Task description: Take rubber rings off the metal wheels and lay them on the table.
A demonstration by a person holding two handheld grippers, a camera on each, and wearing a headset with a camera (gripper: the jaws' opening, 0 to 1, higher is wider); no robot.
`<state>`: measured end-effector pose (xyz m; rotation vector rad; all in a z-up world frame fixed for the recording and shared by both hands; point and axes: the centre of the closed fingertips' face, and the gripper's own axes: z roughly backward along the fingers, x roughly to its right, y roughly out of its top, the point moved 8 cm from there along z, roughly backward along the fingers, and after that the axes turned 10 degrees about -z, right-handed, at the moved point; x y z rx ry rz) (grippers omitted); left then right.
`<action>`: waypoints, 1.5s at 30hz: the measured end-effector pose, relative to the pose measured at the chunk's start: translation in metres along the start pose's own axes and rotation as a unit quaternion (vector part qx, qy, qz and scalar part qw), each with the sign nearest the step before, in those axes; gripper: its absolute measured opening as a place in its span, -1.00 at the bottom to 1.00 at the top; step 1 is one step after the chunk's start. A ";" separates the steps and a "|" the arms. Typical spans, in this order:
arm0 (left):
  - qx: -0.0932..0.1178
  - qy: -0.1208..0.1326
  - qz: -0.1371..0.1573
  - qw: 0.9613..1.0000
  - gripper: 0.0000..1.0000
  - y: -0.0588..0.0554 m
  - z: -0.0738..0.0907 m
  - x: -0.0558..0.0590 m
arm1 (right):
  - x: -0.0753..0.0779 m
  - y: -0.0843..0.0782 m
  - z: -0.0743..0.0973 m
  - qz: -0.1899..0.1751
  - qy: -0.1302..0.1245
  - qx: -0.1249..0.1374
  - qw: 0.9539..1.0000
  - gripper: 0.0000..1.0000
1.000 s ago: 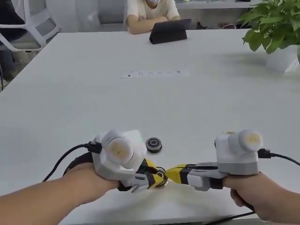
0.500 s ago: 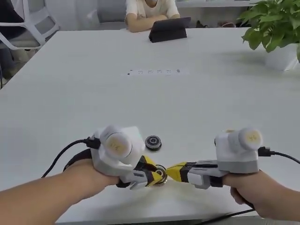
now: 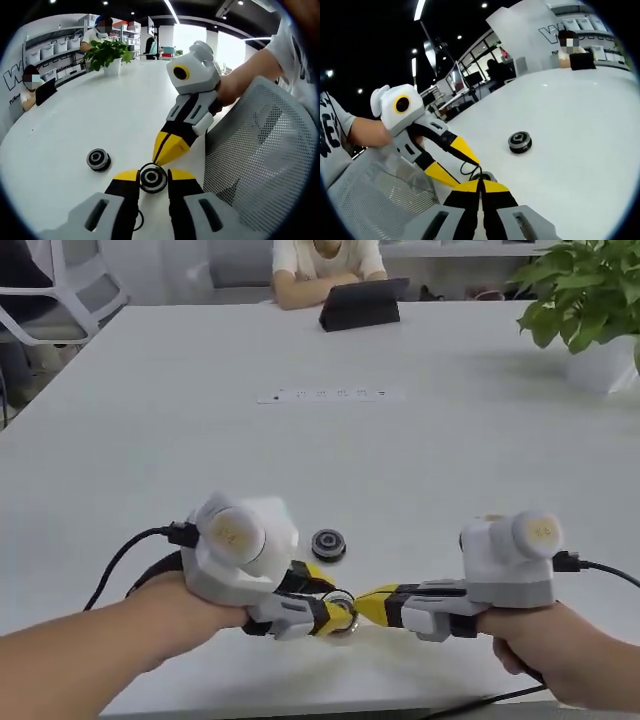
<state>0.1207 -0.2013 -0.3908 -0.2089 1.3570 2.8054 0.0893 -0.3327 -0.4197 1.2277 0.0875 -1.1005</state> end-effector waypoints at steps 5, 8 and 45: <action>0.005 -0.003 0.000 1.000 -0.56 0.001 0.007 0.003 | -0.003 0.003 0.000 0.002 0.005 0.000 1.000 -1.00; 0.009 -0.002 0.001 1.000 -0.52 0.002 0.012 0.003 | -0.003 0.004 0.000 0.004 0.008 0.000 1.000 -1.00; 0.028 0.033 0.027 0.999 0.08 -0.007 0.064 -0.006 | -0.018 0.030 -0.015 0.015 0.036 -0.009 0.999 -1.00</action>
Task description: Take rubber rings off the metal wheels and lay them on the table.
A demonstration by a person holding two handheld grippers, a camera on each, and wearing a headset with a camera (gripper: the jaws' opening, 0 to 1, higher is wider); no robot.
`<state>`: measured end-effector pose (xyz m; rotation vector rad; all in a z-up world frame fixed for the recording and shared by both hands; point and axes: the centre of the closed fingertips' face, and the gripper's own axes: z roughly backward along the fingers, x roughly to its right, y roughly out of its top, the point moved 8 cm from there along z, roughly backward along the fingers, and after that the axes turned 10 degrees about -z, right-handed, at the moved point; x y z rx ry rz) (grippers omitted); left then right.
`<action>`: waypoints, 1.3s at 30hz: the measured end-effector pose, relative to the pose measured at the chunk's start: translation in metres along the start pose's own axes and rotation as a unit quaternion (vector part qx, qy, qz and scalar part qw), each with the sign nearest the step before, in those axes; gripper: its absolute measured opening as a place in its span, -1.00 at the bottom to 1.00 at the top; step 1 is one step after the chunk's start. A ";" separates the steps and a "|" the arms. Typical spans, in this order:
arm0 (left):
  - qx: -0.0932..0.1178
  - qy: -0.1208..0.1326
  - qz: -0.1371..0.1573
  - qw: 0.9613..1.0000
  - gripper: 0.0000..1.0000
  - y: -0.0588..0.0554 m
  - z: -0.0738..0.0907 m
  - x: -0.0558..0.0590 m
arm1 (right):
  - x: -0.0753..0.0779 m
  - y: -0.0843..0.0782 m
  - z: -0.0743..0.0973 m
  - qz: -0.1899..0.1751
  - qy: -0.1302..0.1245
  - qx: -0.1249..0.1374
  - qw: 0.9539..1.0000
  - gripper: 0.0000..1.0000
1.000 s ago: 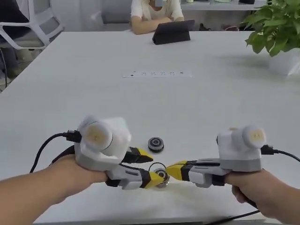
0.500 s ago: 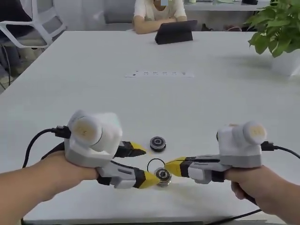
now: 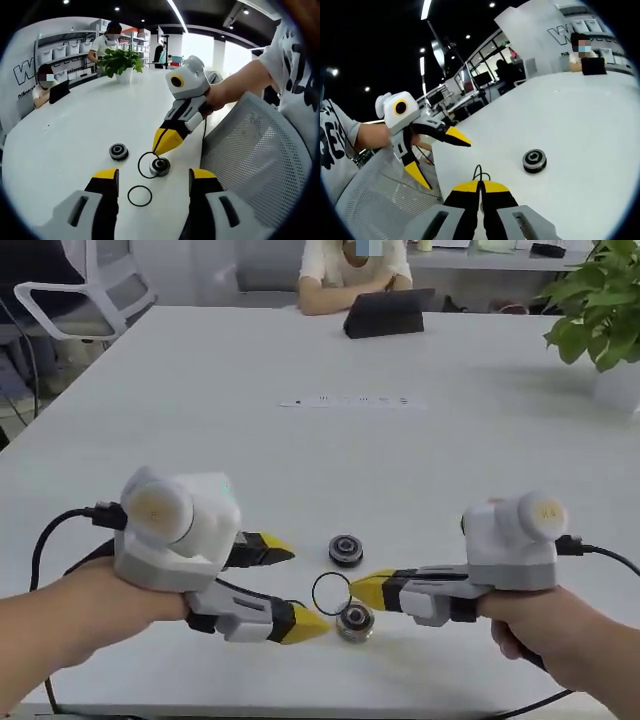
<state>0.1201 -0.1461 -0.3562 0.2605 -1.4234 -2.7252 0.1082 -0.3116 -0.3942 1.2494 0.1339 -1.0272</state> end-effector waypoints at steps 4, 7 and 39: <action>0.000 0.004 0.002 1.000 0.13 -0.002 0.005 -0.002 | 0.000 0.003 -0.004 -0.001 0.003 -0.006 1.000 -1.00; -0.001 0.008 0.006 1.000 0.16 -0.005 0.008 -0.005 | 0.000 0.005 -0.006 0.000 0.004 -0.009 1.000 -1.00; 0.000 0.040 0.025 0.999 0.28 -0.019 0.037 -0.019 | 0.002 0.017 -0.043 0.016 0.011 -0.045 0.999 -1.00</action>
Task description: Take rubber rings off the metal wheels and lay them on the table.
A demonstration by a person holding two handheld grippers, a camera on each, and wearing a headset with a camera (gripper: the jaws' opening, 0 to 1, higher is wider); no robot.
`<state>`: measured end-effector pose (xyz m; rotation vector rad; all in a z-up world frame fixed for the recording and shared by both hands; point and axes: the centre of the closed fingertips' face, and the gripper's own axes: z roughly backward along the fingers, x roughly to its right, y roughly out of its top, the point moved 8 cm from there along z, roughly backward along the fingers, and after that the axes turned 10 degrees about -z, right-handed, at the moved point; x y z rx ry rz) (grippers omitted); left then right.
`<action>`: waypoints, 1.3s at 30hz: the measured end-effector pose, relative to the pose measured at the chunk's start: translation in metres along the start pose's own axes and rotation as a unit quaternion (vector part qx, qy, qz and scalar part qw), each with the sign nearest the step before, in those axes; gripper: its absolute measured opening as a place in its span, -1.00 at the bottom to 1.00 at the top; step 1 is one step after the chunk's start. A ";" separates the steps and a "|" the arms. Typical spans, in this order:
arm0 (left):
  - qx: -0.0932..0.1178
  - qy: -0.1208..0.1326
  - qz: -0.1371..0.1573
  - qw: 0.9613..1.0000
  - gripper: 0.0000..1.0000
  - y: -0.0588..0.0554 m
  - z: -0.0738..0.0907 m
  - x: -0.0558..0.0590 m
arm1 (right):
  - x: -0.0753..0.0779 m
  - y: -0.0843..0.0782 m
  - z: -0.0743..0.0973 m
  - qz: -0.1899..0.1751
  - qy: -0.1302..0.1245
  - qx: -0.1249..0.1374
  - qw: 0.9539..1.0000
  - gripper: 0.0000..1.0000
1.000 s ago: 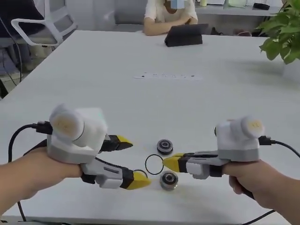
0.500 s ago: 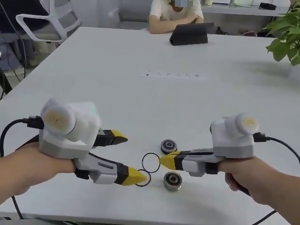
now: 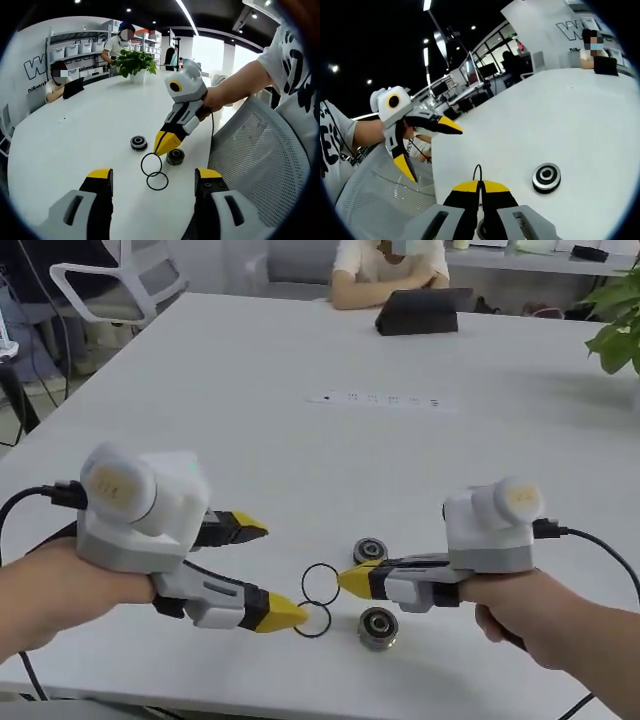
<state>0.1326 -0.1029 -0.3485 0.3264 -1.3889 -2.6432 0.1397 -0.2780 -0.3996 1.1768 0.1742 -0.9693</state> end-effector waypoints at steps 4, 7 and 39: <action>0.000 0.003 0.002 1.000 0.28 0.000 0.002 -0.001 | 0.002 0.001 -0.003 0.001 -0.002 -0.001 1.000 -1.00; 0.000 0.004 0.003 1.000 0.28 -0.002 0.004 -0.001 | 0.003 0.001 -0.005 0.001 -0.004 -0.001 1.000 -1.00; -0.011 0.017 0.011 1.000 0.27 -0.013 0.020 -0.002 | 0.021 0.001 -0.022 0.002 -0.042 -0.018 0.999 -1.00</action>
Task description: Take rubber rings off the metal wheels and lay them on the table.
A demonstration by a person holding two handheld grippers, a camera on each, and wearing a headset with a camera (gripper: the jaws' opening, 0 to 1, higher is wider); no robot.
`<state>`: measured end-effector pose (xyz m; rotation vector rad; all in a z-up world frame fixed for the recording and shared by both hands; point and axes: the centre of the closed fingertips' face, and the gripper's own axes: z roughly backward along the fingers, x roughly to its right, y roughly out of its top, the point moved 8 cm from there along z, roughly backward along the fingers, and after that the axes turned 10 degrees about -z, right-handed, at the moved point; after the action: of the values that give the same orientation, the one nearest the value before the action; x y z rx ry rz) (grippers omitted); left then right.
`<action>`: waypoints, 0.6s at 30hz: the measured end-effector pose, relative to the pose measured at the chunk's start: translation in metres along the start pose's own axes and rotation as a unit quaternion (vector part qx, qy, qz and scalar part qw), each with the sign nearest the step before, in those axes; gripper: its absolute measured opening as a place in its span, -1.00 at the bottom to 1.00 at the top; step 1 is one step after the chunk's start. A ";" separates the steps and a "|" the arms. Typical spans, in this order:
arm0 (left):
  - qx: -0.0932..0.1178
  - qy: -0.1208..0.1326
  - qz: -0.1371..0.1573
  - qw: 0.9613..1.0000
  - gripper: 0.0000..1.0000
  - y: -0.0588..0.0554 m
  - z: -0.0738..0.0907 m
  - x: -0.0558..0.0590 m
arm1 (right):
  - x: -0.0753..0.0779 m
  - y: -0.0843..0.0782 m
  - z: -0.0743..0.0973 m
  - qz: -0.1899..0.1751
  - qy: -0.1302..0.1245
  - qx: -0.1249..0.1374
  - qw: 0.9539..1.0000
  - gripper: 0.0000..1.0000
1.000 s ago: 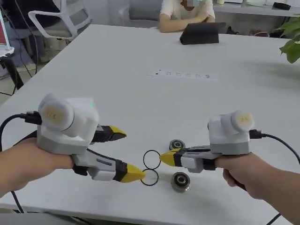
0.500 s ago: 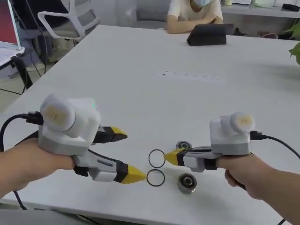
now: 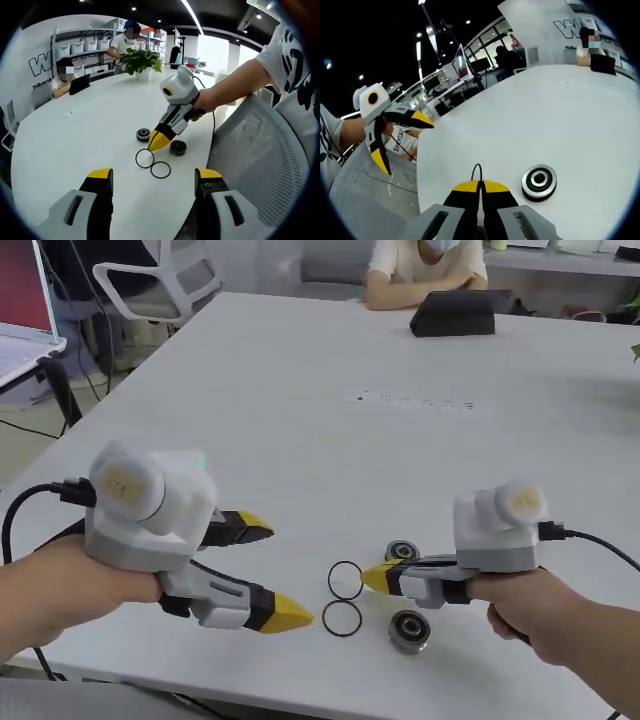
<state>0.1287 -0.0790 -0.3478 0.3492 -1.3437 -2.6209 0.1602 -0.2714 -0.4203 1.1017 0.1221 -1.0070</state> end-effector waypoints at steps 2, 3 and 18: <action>0.000 0.001 0.001 1.000 0.27 0.000 0.000 0.000 | 0.001 0.000 -0.001 0.000 -0.001 0.000 1.000 -1.00; 0.000 0.001 0.001 1.000 0.27 0.000 0.000 0.000 | 0.001 0.000 -0.001 0.000 -0.001 -0.001 1.000 -1.00; -0.013 0.003 -0.010 1.000 0.28 -0.004 0.001 0.000 | 0.004 0.001 -0.007 0.017 -0.009 -0.011 1.000 -1.00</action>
<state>0.1278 -0.0760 -0.3499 0.3682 -1.3105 -2.6493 0.1657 -0.2681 -0.4249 1.0702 0.0994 -0.9831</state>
